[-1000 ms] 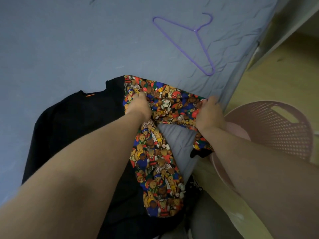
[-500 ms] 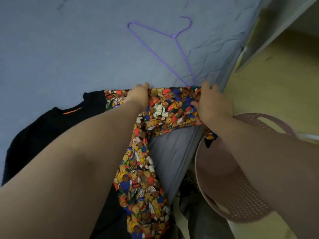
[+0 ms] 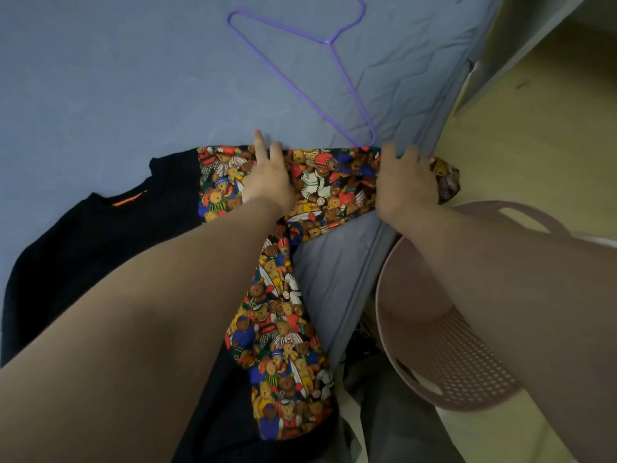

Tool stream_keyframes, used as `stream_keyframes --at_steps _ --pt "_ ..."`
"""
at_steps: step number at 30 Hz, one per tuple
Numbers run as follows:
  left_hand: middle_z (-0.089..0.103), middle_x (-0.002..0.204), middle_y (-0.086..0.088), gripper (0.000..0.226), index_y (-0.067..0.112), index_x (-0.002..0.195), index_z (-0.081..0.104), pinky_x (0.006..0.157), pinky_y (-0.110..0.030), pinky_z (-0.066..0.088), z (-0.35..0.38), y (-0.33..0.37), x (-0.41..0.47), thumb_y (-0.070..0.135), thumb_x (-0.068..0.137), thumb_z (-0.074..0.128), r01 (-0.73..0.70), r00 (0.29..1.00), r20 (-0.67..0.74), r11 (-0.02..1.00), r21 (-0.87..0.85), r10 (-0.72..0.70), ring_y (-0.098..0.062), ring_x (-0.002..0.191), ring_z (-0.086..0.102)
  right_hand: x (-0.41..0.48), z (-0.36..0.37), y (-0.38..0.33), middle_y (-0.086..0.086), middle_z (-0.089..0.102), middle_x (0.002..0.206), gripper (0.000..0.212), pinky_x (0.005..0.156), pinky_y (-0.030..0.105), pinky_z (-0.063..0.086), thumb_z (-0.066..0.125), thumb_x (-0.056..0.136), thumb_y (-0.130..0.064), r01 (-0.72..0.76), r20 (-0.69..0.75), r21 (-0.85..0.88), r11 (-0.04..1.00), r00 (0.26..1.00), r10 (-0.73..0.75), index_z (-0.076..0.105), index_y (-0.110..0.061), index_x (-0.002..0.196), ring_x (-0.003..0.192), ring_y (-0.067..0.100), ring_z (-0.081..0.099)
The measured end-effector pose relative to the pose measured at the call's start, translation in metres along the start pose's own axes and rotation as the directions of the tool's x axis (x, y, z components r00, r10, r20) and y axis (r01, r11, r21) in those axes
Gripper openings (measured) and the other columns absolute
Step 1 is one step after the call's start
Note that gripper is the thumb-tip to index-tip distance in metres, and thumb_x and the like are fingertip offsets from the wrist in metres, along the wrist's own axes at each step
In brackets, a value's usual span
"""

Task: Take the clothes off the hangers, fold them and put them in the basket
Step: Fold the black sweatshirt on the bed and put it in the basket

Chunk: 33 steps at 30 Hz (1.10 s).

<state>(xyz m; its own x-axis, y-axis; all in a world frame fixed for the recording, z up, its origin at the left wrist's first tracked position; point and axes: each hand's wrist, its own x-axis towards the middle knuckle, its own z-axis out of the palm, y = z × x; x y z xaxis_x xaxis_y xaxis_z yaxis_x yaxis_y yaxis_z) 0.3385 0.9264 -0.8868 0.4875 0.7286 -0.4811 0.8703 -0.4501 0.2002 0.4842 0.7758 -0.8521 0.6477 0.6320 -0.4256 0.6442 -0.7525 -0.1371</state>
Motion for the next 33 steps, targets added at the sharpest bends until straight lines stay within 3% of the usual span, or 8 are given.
stream_keyframes --at_steps 5,10,13,16,19,22,28,33 --pt "0.035 0.144 -0.016 0.058 0.007 0.138 0.040 0.098 -0.046 0.041 0.032 -0.026 -0.065 0.015 0.084 0.059 0.036 0.969 -0.240 0.995 -0.098 -0.059 -0.034 0.121 0.047 -0.036 0.027 -0.019 0.025 0.037 0.137 0.059 0.096 0.048 0.038 0.047 0.094 -0.007 0.025 -0.048 -0.052 0.998 0.998 -0.028 0.025 -0.014 0.149 0.118 0.042 0.043" --pt "0.049 0.117 -0.015 0.031 0.005 0.116 0.051 0.086 -0.045 0.043 0.082 -0.088 -0.168 0.023 0.091 0.056 0.190 0.969 -0.145 0.978 -0.088 -0.201 -0.034 0.103 0.053 -0.083 0.057 -0.045 0.025 0.005 0.160 0.080 0.113 0.063 0.016 0.045 0.095 -0.015 0.089 -0.022 -0.258 0.962 0.995 -0.098 -0.004 -0.015 0.158 0.141 0.046 0.021" --pt "0.048 0.118 -0.008 0.033 0.012 0.117 0.049 0.088 -0.042 0.045 0.110 -0.127 -0.234 0.036 0.095 0.052 0.228 0.974 -0.008 0.974 0.017 -0.227 -0.028 0.107 0.053 -0.125 0.075 -0.063 0.021 -0.012 0.161 0.086 0.112 0.069 -0.003 0.047 0.095 -0.027 0.284 0.076 -0.430 0.857 0.957 -0.280 -0.012 -0.014 0.156 0.148 0.044 -0.002" --pt "0.045 0.127 -0.004 0.038 0.018 0.125 0.046 0.094 -0.042 0.044 0.126 -0.162 -0.291 0.040 0.094 0.051 0.335 0.937 0.094 0.942 0.019 -0.336 -0.025 0.118 0.048 -0.173 0.098 -0.085 0.020 0.012 0.159 0.083 0.116 0.059 0.014 0.056 0.092 -0.025 0.414 0.259 -0.379 0.828 0.906 -0.334 0.005 -0.011 0.157 0.146 0.038 0.015" --pt "0.030 0.149 -0.005 0.057 0.018 0.144 0.032 0.107 -0.046 0.037 0.136 -0.188 -0.332 0.042 0.096 0.050 0.466 0.866 0.183 0.884 0.039 -0.465 -0.025 0.138 0.032 -0.210 0.130 -0.096 0.015 0.047 0.136 0.058 0.100 0.044 0.043 0.056 0.093 -0.020 0.117 0.399 -0.030 0.993 0.912 -0.095 0.030 -0.012 0.144 0.122 0.033 0.049" --pt "0.012 0.160 -0.006 0.070 0.020 0.152 0.015 0.112 -0.051 0.031 0.142 -0.218 -0.365 0.043 0.096 0.051 0.604 0.766 0.250 0.796 0.039 -0.593 -0.026 0.147 0.014 -0.243 0.153 -0.106 0.016 0.053 0.131 0.034 0.095 0.041 0.048 0.047 0.098 -0.023 -0.278 0.503 0.143 0.950 0.847 0.172 0.044 -0.010 0.129 0.116 0.034 0.055" --pt "-0.011 0.162 -0.003 0.102 0.027 0.154 -0.005 0.112 -0.060 0.026 0.155 -0.277 -0.412 0.036 0.084 0.069 0.742 0.624 0.320 0.669 0.041 -0.713 -0.032 0.149 -0.003 -0.294 0.179 -0.097 0.016 0.049 0.129 0.054 0.090 0.038 0.046 0.063 0.085 -0.025 -0.334 0.512 0.113 0.936 0.826 0.233 0.037 -0.012 0.130 0.118 0.037 0.052" --pt "-0.016 0.162 0.001 0.111 0.030 0.154 -0.015 0.109 -0.060 0.030 0.169 -0.329 -0.457 0.020 0.083 0.069 0.777 0.580 0.180 0.605 0.172 -0.795 -0.031 0.149 -0.003 -0.314 0.196 -0.080 0.008 0.063 0.115 0.047 0.090 0.033 0.051 0.066 0.071 -0.016 -0.443 0.552 0.278 0.853 0.800 0.236 0.056 -0.013 0.116 0.104 0.031 0.061"
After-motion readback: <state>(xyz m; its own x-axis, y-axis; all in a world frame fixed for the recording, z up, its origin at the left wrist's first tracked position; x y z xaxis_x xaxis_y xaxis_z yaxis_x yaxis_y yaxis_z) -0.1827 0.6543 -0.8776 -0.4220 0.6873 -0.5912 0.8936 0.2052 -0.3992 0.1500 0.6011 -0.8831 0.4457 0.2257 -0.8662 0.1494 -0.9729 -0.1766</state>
